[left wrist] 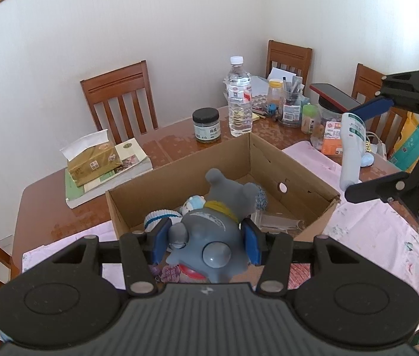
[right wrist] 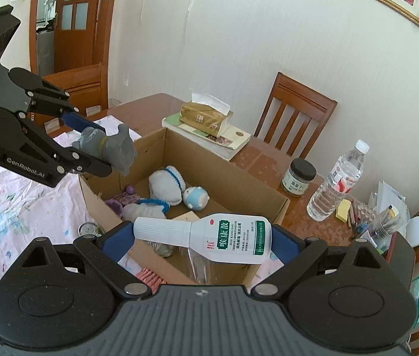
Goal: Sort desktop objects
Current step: 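Carry the toy mouse and white bottle up over the cardboard box, then open the left tool to drop the mouse while the right tool releases the bottle into the box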
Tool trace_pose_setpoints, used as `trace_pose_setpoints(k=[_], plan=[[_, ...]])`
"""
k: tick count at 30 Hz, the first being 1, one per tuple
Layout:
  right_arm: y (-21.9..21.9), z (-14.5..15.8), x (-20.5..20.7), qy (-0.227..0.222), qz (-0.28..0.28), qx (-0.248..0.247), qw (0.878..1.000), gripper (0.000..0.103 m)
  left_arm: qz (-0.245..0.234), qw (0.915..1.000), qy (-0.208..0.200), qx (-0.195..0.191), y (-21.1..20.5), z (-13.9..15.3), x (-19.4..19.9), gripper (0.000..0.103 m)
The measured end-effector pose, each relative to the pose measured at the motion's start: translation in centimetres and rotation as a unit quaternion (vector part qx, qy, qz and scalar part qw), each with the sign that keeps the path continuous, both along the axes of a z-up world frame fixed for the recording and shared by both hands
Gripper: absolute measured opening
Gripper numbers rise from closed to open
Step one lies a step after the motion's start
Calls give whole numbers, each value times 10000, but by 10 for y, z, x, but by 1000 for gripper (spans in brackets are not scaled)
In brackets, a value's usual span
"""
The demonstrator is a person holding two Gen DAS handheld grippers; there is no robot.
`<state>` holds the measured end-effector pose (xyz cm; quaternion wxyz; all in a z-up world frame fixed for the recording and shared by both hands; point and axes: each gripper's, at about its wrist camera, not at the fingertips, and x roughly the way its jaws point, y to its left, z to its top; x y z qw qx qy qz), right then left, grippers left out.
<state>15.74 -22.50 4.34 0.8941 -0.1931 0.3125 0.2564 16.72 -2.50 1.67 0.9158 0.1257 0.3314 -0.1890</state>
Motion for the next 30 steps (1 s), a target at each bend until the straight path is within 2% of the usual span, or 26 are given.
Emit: trace_pose_setpoints(k=[20,30], plan=[[10,-13,49,207,115,109,9997,98,-27,9999,99,119,-12,-11,46,51],[13,-28,73,413,137,128,9990,98,-78,9996,229,108,-24,-21,81,51]])
